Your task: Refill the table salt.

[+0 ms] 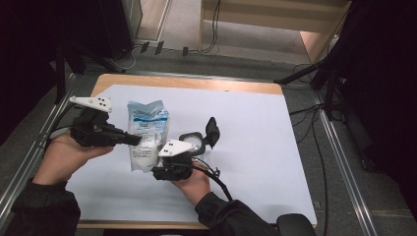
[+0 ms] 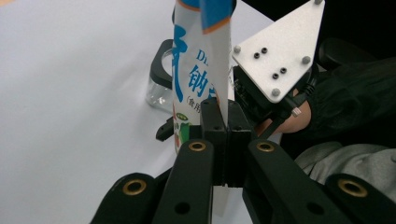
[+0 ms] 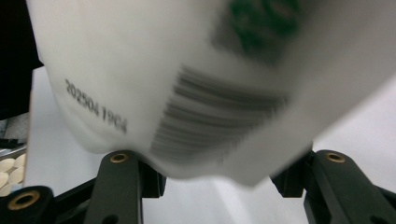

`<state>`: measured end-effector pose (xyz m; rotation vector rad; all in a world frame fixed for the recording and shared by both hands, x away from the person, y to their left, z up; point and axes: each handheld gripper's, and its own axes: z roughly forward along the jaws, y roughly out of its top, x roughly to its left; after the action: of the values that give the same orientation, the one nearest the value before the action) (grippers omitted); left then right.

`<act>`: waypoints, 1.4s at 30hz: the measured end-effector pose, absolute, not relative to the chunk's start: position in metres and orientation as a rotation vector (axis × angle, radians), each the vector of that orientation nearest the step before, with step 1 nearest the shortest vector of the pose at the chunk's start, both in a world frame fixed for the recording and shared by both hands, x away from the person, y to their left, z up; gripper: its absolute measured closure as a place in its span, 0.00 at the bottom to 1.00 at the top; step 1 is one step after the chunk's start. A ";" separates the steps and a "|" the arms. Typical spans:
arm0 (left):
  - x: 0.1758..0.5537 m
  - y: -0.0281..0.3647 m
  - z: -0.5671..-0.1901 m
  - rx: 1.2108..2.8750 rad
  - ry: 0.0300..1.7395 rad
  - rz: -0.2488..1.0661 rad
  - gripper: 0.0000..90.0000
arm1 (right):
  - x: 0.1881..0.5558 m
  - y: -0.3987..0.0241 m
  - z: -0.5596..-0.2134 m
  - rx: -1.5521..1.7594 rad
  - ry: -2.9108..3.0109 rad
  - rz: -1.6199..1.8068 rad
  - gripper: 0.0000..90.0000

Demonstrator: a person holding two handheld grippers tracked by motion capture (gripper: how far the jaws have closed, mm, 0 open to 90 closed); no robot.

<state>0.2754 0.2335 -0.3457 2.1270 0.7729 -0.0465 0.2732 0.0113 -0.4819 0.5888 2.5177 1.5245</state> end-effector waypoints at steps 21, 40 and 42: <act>0.287 0.207 -0.360 2.176 0.782 -0.085 1.00 | 0.256 0.004 -0.495 0.600 2.521 1.531 0.62; 0.299 0.189 -0.373 2.203 0.834 -0.145 1.00 | 0.251 -0.005 -0.503 0.594 2.557 1.522 0.54; 0.299 0.188 -0.374 2.205 0.830 -0.150 1.00 | 0.250 -0.004 -0.503 0.596 2.541 1.505 0.46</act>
<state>0.2995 0.1883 -0.3738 2.2048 0.8296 -0.1497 0.2503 -0.0038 -0.5031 0.5965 2.5415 1.5049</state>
